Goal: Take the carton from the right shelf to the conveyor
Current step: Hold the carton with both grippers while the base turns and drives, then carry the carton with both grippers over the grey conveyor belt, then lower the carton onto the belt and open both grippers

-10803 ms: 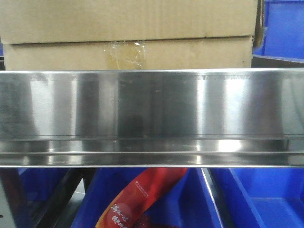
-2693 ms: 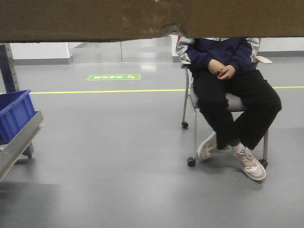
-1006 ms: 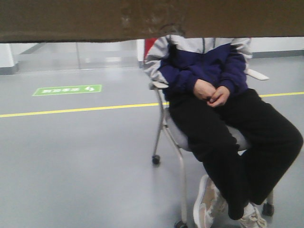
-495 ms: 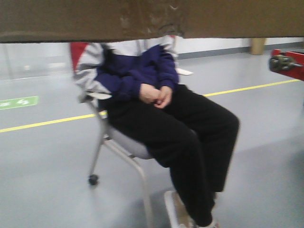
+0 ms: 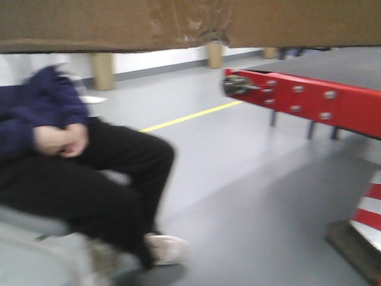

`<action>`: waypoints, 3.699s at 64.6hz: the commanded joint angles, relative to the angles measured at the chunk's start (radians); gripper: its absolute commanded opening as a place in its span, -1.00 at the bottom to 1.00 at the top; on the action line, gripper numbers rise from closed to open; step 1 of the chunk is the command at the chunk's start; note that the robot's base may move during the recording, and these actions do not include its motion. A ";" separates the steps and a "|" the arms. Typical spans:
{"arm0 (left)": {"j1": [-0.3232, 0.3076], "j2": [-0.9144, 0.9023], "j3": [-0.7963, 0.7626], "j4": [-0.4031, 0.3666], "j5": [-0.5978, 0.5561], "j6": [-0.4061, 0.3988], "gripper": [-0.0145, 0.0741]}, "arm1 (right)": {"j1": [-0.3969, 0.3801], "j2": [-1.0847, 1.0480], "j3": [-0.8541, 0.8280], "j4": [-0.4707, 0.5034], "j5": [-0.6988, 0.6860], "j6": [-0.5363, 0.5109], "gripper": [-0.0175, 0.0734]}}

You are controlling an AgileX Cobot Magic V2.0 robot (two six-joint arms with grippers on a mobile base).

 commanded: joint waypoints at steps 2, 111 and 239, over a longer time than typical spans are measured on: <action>-0.015 -0.003 -0.002 -0.031 -0.047 0.008 -0.69 | 0.007 -0.012 -0.006 0.041 -0.087 -0.014 -0.77; -0.015 -0.003 -0.002 0.106 -0.047 0.008 -0.69 | 0.007 -0.012 -0.006 0.042 -0.095 -0.014 -0.77; 0.317 0.279 -0.002 -0.195 -0.363 0.146 -0.69 | -0.122 0.286 -0.010 0.045 -0.328 -0.014 -0.77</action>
